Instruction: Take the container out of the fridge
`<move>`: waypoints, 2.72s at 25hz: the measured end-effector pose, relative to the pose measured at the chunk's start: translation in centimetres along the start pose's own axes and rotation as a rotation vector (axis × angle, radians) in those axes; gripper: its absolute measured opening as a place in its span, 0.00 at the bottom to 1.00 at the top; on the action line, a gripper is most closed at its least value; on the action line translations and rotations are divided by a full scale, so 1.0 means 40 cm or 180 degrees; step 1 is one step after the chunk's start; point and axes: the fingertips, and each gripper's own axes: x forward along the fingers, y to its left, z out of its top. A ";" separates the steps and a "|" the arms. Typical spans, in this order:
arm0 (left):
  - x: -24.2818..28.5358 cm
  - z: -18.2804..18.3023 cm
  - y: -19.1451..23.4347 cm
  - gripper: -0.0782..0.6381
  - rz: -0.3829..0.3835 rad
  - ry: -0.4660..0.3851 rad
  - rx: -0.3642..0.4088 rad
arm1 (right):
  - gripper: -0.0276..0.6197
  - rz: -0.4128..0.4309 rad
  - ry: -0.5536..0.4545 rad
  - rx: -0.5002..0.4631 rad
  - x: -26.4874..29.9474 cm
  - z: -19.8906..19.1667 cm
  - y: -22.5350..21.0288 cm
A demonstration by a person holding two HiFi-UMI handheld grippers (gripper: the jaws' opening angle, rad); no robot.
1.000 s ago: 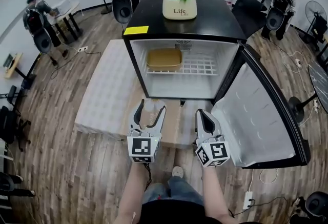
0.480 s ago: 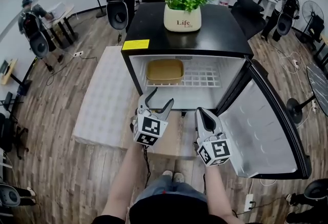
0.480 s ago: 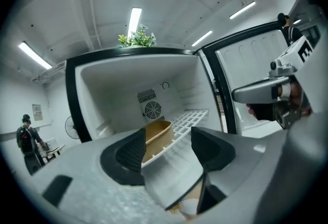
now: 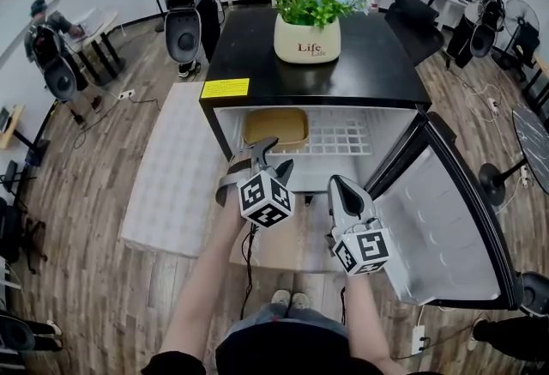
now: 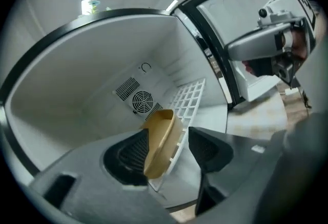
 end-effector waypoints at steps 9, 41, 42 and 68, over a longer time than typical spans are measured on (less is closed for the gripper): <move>0.071 -0.037 0.011 0.39 0.0142 0.0843 0.1013 | 0.06 0.0040 -0.0001 0.0054 0.005 -0.005 -0.006; 0.082 -0.059 -0.028 0.15 -0.0319 0.1141 0.1500 | 0.06 0.0005 -0.0001 0.0099 -0.038 -0.003 -0.019; 0.078 -0.055 -0.031 0.15 -0.0323 0.1119 0.1479 | 0.06 0.0004 -0.0001 0.0096 -0.041 -0.003 -0.018; -0.328 0.125 -0.054 0.14 0.0543 -0.1677 -0.1728 | 0.06 -0.0640 -0.0182 0.0015 -0.153 0.029 -0.072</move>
